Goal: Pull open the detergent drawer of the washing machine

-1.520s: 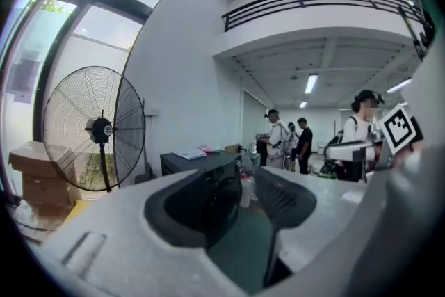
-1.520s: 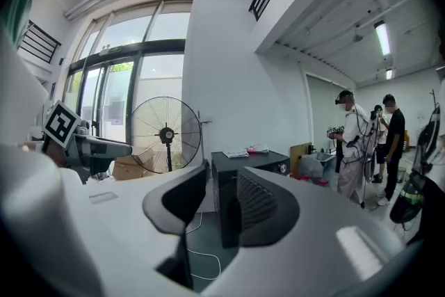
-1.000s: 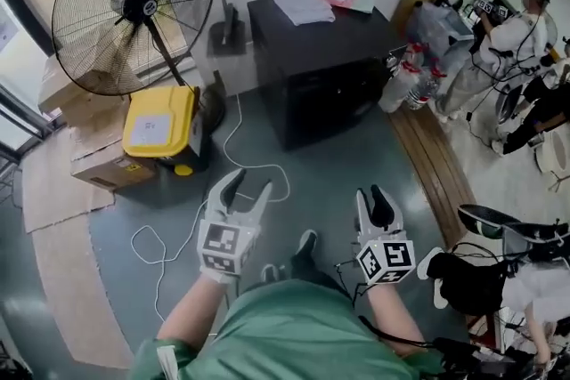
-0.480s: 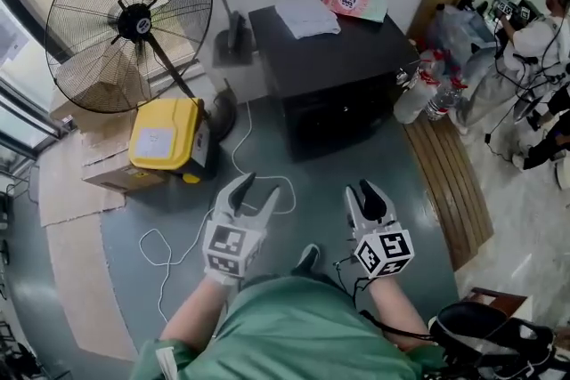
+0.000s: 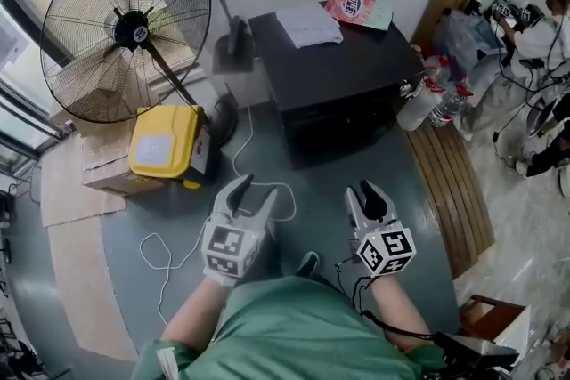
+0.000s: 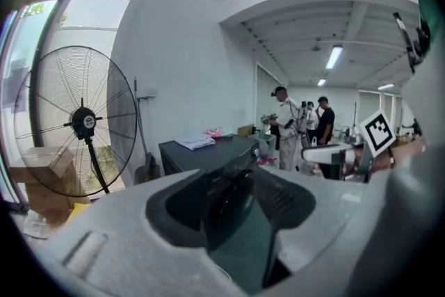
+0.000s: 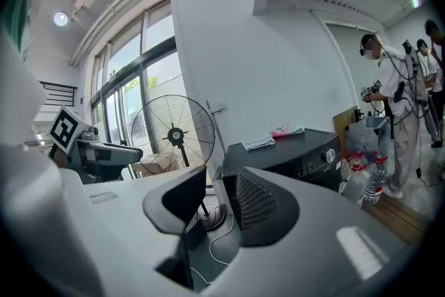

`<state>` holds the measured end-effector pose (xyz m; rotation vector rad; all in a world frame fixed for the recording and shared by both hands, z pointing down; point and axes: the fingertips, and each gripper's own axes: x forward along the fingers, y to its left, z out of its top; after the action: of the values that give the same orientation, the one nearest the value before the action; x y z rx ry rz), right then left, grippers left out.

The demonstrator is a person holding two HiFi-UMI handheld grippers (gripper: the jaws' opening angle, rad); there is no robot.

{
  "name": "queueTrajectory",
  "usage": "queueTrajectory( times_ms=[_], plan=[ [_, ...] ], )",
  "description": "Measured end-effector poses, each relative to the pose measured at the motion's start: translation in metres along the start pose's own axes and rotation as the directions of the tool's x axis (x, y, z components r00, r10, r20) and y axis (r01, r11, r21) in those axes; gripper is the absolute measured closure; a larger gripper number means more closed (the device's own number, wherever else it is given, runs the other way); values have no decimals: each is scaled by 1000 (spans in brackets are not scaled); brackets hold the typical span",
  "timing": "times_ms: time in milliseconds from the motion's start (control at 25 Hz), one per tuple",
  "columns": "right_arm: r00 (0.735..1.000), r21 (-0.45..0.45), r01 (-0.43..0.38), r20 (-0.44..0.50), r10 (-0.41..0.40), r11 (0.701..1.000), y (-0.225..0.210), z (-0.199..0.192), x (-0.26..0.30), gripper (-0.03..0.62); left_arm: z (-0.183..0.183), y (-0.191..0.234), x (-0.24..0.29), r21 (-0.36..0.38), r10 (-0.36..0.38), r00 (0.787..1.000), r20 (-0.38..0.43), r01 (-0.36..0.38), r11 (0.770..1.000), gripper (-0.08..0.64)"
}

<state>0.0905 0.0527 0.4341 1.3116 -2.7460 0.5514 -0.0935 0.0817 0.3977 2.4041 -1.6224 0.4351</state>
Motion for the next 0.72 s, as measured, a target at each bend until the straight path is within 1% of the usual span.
queueTrajectory(
  times_ms=[160,360,600,720],
  plan=[
    [999,11,42,-3,-42,999,-10,0,16,471,0,18,26,-8,-32,999,3,32,999,350],
    [992,20,124,-5,-123,992,-26,11,43,471,12,42,70,-13,-116,993,17,116,993,353],
    [982,25,187,-26,-186,982,-24,20,100,471,30,95,109,7,-206,978,25,206,978,352],
    [978,36,207,-43,-205,978,-22,20,129,471,35,115,127,48,-269,963,21,268,962,351]
  ],
)
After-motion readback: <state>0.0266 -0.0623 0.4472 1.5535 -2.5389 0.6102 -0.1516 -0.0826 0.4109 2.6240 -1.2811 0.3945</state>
